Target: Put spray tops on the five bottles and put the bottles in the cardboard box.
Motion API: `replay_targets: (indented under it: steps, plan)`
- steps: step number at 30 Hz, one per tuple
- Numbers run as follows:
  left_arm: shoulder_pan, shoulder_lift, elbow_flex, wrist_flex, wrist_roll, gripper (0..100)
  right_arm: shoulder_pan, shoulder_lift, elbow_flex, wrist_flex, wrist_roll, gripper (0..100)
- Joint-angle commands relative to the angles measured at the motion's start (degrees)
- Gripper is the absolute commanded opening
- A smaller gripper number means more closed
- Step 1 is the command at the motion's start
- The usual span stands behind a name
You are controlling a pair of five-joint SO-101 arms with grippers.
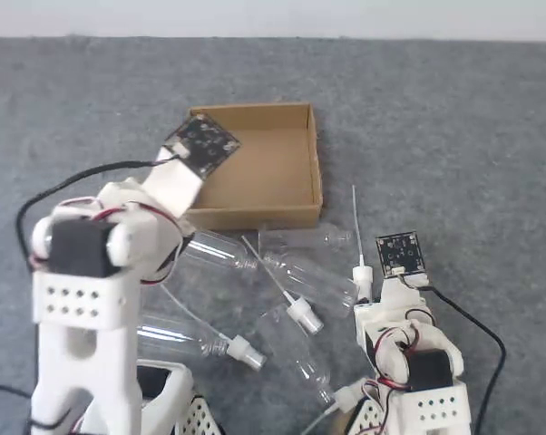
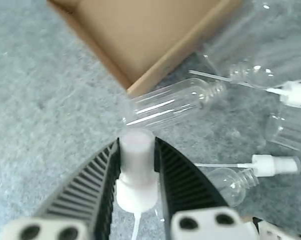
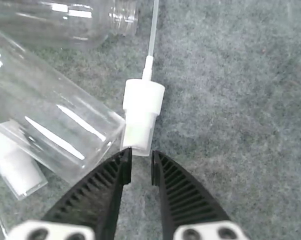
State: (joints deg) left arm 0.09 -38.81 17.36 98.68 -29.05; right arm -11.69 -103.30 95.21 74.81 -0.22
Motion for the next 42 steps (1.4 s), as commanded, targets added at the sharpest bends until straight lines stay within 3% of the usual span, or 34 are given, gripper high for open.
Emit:
replay_targets:
  steps: [1, 42]
  plan:
    - [-3.3, -3.5, -2.9, 1.8, 0.7, 1, 0.4, -0.7, 1.2, 0.2, -0.4, 4.4]
    - [-4.2, -4.0, -2.8, 1.8, 3.1, 1, 0.4, -0.7, 1.2, 0.2, -0.4, 4.4]
